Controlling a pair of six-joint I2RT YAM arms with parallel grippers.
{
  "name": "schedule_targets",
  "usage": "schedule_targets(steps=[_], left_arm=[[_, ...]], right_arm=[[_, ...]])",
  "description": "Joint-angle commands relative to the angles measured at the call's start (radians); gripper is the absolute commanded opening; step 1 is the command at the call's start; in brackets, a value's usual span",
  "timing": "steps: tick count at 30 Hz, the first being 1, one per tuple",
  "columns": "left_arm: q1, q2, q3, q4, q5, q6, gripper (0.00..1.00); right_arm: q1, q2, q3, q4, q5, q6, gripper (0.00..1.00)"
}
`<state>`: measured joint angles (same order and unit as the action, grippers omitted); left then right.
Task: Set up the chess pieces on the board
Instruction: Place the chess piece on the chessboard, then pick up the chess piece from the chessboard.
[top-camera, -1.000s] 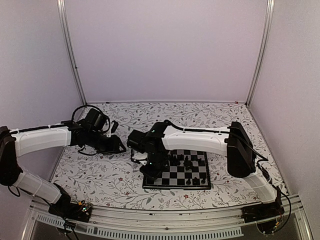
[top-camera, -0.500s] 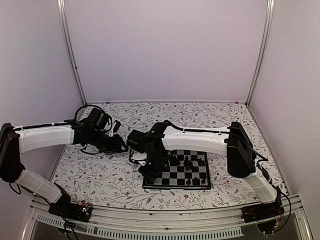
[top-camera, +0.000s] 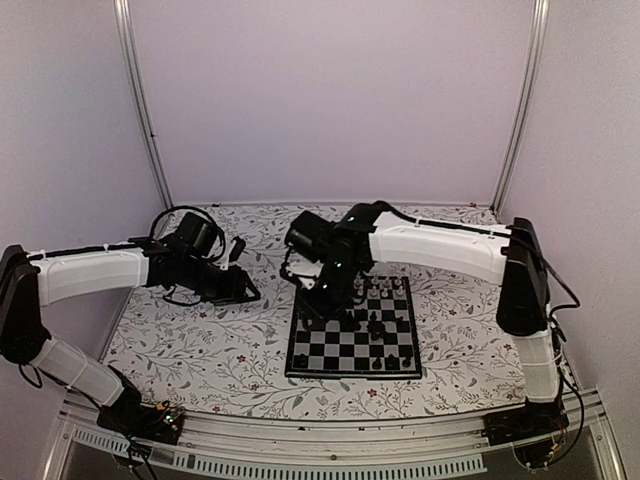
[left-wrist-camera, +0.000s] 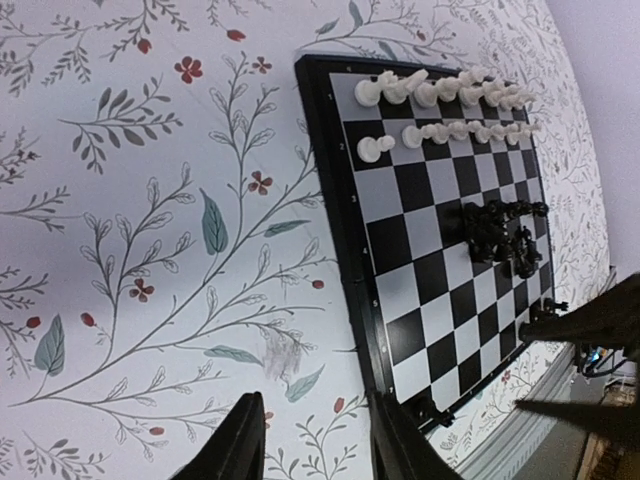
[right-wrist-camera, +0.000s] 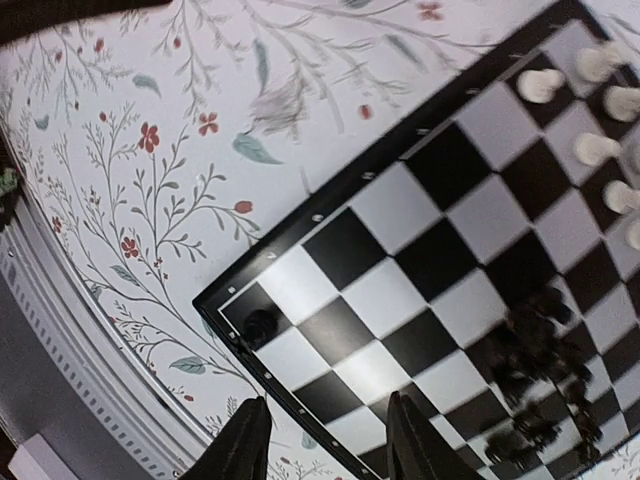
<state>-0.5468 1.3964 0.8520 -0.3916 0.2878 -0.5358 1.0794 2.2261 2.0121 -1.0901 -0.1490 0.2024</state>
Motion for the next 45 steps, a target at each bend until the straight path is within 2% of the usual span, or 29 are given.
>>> schedule_targets(steps=[1,7,13,20,32,39,45], left_arm=[[-0.012,0.031,0.049,0.057,0.050,0.058,0.39],[-0.087,0.119,0.173,0.059,0.044,0.099,0.38],[-0.169,0.230,0.312,0.042,0.062,0.109,0.38],[-0.210,0.306,0.395,0.000,0.056,0.112,0.38],[-0.211,0.324,0.397,-0.008,0.043,0.105,0.38],[-0.211,0.323,0.392,-0.015,0.036,0.105,0.39],[-0.209,0.325,0.395,-0.020,0.029,0.107,0.38]], right_arm=[[-0.119,-0.216,-0.154,0.055,0.048,0.070,0.41],[-0.242,-0.292,-0.346,0.084,0.142,0.050,0.36],[-0.272,-0.285,-0.435,0.148,0.177,-0.008,0.33],[-0.272,-0.227,-0.412,0.193,0.114,-0.067,0.33],[-0.272,-0.126,-0.352,0.216,0.078,-0.110,0.32],[-0.273,-0.101,-0.335,0.214,0.065,-0.110,0.28],[-0.272,-0.122,-0.303,0.199,0.074,-0.110,0.29]])
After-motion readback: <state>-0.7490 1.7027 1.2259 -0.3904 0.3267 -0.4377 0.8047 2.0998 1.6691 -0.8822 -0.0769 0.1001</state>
